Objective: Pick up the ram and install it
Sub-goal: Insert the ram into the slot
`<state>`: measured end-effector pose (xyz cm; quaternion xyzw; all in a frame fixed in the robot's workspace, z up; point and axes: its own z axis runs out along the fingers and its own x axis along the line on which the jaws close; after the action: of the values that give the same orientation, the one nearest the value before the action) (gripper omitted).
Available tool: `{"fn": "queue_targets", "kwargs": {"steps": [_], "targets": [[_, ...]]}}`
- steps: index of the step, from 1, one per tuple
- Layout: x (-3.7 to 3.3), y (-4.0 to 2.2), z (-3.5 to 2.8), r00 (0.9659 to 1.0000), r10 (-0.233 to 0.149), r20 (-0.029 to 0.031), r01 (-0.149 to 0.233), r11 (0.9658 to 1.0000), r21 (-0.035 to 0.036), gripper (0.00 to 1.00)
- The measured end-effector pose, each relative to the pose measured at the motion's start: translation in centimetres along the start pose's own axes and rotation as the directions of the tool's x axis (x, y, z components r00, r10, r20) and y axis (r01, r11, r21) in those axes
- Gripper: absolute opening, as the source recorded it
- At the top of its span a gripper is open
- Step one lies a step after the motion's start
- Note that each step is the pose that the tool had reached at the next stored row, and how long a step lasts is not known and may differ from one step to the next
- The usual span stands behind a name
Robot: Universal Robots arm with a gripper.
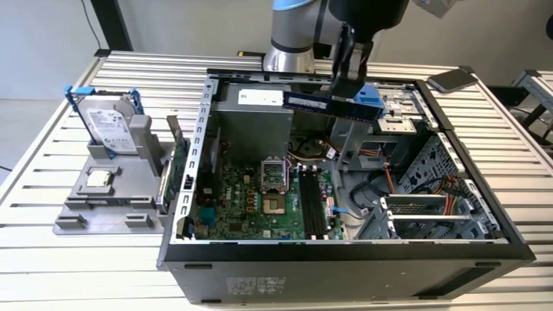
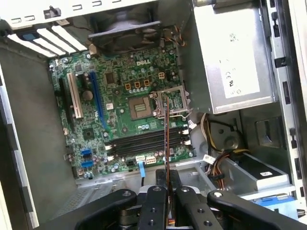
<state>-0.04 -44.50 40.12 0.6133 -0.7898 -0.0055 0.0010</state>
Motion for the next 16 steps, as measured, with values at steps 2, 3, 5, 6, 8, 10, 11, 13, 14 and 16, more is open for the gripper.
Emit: {"fn": "queue_targets", "kwargs": {"steps": [2,3,5,6,8,10,11,13,14,16], "targets": [[0.00,0.00,0.00,0.9995,0.031,0.0002,-0.031,0.9995,0.0001,0.00],[0.00,0.00,0.00,0.9989,0.046,0.0004,-0.046,0.9989,0.0002,0.00],[0.00,0.00,0.00,0.9970,0.078,0.0006,-0.078,0.9970,0.0004,0.00],[0.00,0.00,0.00,0.9956,0.094,0.0009,-0.094,0.9956,0.0004,0.00],[0.00,0.00,0.00,0.9922,0.125,0.0012,-0.125,0.9922,0.0006,0.00],[0.00,0.00,0.00,0.9876,0.157,0.0016,-0.157,0.9876,0.0007,0.00],[0.00,0.00,0.00,0.9849,0.173,0.0018,-0.173,0.9849,0.0007,0.00],[0.00,0.00,0.00,0.9790,0.204,0.0021,-0.204,0.9790,0.0008,0.00],[0.00,0.00,0.00,0.9755,0.220,0.0023,-0.220,0.9755,0.0009,0.00],[0.00,0.00,0.00,0.9687,0.248,0.0026,-0.248,0.9687,0.0010,0.00]]}}
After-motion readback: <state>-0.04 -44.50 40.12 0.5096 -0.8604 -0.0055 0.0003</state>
